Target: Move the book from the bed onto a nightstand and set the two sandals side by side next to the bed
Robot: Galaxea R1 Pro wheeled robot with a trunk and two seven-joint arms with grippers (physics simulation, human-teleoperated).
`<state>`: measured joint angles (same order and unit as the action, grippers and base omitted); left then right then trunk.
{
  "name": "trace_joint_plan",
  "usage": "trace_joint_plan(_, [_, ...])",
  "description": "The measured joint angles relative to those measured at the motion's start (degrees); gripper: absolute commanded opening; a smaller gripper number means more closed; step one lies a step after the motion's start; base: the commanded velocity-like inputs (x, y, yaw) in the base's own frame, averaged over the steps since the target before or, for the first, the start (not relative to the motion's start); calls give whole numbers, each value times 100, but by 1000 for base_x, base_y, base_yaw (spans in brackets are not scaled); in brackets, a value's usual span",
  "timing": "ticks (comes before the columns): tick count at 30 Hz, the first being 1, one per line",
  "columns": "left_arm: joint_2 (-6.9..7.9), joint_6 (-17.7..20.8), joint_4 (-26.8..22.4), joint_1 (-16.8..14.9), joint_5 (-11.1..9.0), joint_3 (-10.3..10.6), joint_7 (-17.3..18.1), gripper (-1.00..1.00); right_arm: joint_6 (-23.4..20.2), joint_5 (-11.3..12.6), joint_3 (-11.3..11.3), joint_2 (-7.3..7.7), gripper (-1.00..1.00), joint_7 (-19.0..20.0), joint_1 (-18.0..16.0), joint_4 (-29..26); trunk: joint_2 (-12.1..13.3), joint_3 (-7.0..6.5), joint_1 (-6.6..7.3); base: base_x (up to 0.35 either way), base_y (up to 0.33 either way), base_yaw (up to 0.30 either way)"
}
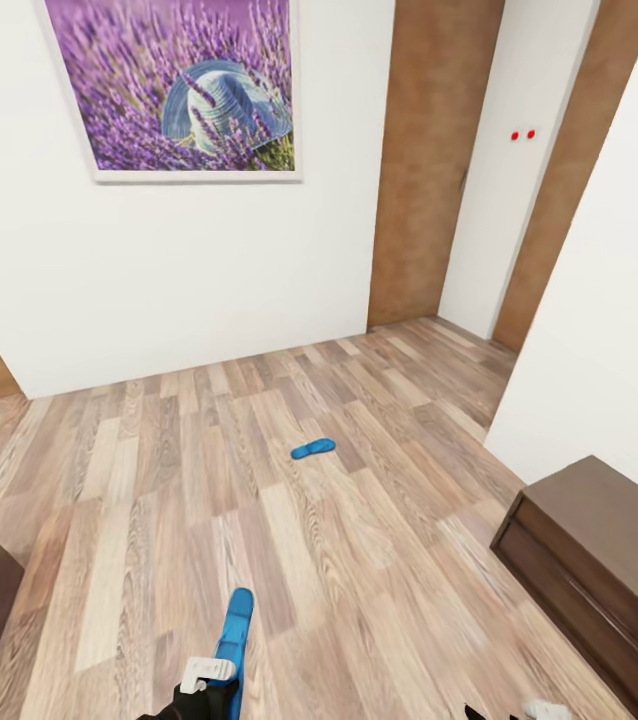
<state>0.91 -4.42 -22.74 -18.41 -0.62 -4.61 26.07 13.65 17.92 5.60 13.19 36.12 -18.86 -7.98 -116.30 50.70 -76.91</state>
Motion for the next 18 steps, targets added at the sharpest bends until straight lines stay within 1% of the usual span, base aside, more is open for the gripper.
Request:
trace_joint_plan(3, [0, 0, -1, -1, 0, 0, -1, -100, 0, 0, 0, 0, 100, 0, -1, 1, 0, 0, 0, 325, 0, 229])
trace_joint_plan(5, [0, 0, 12, 0, 4, 2, -1, -100, 0, 0, 0, 0, 100, 0, 0, -1, 0, 0, 0, 325, 0, 111])
trace_joint_plan(13, [-2, -1, 146, -1, 28, 5, -2, -100, 0, 0, 0, 0, 100, -1, 1, -3, 0, 0, 0, 325, -2, 36])
trace_joint_plan(18, [-4, 0, 149, 0, 32, 4, 1, -100, 0, -1, 0, 0, 100, -8, -1, -6, 0, 4, 0, 326, -57, 204])
